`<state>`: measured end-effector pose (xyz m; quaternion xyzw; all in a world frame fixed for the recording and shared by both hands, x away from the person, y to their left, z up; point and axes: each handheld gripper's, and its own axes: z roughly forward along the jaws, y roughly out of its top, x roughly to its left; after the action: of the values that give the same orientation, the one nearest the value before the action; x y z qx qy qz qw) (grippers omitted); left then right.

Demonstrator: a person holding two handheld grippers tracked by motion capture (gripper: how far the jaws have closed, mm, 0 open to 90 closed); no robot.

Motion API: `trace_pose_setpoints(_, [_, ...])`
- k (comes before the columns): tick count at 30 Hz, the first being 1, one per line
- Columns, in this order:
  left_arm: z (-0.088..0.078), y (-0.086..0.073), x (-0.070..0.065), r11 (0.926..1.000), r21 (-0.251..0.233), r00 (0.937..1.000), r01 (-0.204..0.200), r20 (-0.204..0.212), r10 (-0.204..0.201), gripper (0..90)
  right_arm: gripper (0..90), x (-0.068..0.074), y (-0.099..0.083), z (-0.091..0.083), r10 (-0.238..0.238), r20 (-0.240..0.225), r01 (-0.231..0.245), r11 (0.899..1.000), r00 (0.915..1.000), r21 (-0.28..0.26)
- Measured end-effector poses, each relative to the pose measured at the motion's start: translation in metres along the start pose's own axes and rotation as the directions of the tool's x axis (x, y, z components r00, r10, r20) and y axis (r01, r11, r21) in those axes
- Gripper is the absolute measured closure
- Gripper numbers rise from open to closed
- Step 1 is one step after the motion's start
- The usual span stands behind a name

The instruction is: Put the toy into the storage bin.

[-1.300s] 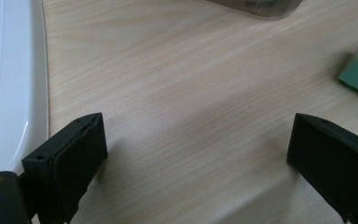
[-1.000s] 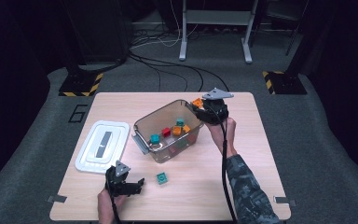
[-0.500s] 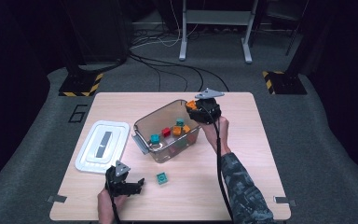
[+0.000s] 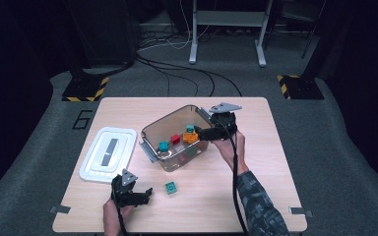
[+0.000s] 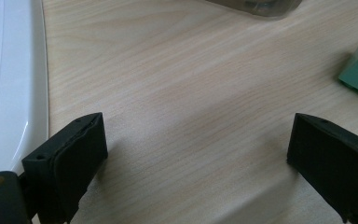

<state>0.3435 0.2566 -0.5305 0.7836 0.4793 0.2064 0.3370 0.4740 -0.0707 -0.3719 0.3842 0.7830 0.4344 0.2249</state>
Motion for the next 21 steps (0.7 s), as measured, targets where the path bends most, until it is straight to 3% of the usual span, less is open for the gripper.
trace_pose_setpoints(10, [-0.001,0.0,0.0,1.0,0.005,1.0,-0.004,0.001,0.004,4.4,0.0,0.028,-0.034,-0.017,-0.017,-0.052,0.017,1.0,0.9985,0.002])
trace_pose_setpoints(21, [-0.001,0.0,0.0,1.0,0.007,1.0,-0.006,-0.001,0.006,4.4,0.0,0.055,-0.068,-0.015,-0.001,-0.101,0.004,1.0,0.9949,0.03])
